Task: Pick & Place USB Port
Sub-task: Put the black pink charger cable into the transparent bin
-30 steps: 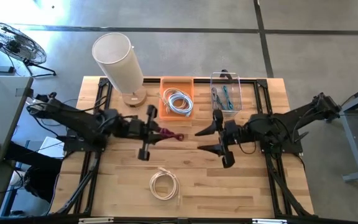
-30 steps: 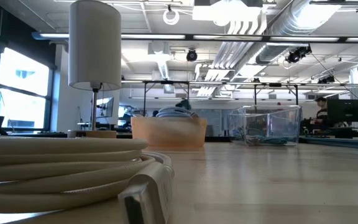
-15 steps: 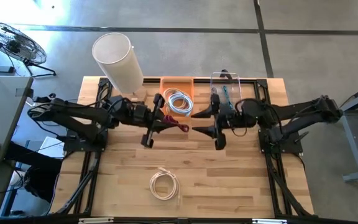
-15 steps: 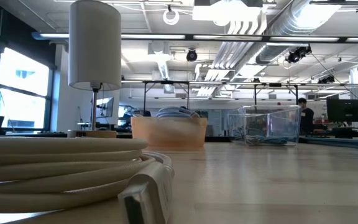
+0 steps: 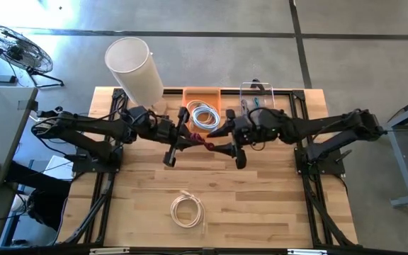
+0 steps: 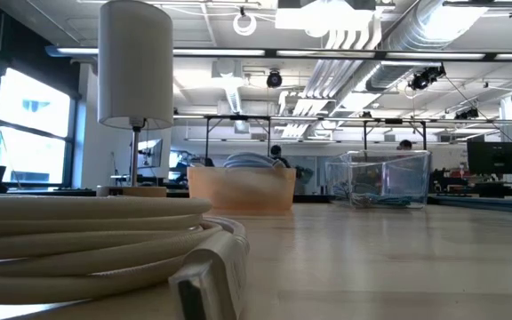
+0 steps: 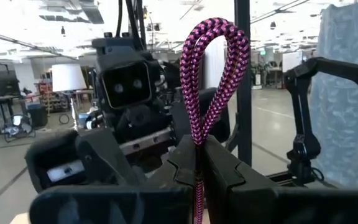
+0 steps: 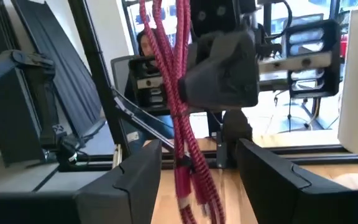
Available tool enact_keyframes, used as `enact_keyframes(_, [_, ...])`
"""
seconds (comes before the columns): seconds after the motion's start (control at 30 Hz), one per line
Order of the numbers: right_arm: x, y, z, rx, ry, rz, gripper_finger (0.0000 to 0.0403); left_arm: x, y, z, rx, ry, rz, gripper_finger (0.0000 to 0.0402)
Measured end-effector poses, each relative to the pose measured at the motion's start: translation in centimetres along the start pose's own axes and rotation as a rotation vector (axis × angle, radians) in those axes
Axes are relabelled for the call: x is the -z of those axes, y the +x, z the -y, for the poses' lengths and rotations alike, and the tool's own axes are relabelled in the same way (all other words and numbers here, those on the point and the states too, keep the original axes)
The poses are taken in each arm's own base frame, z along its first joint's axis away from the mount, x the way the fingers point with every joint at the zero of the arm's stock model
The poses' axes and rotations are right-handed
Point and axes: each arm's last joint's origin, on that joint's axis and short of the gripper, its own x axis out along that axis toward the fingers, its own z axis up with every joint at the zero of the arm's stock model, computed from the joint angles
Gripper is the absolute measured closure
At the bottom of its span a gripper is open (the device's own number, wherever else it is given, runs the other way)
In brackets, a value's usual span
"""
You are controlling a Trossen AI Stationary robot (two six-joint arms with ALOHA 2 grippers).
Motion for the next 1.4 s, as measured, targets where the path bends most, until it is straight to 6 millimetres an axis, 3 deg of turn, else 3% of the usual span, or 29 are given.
enact_keyframes(0.27, [0.1, 0.1, 0.8, -0.020, 0.041, -0.010, 0.0204, 0.1, 0.0, 0.0, -0.001, 0.005, -0.010, 0.0400])
enact_keyframes(0.67, [0.1, 0.1, 0.7, -0.046, 0.040, -0.016, 0.0207, 2.0, 1.1, -0.2, 0.002, -0.009, -0.051, 0.0400])
enact_keyframes(1.13, [0.6, 0.1, 0.7, -0.029, 0.046, -0.055, 0.0233, 1.6, 0.8, -1.7, 0.003, -0.036, -0.009, 0.0400])
enact_keyframes(1.27, [0.7, 0.1, 0.9, -0.003, 0.048, -0.067, 0.0259, 1.6, 0.8, -1.7, 0.009, -0.037, -0.010, 0.0400])
enact_keyframes(1.4, [0.6, 0.1, 1.1, 0.024, 0.029, -0.062, 0.0324, 1.6, 0.7, -1.7, 0.021, -0.036, -0.009, 0.0400])
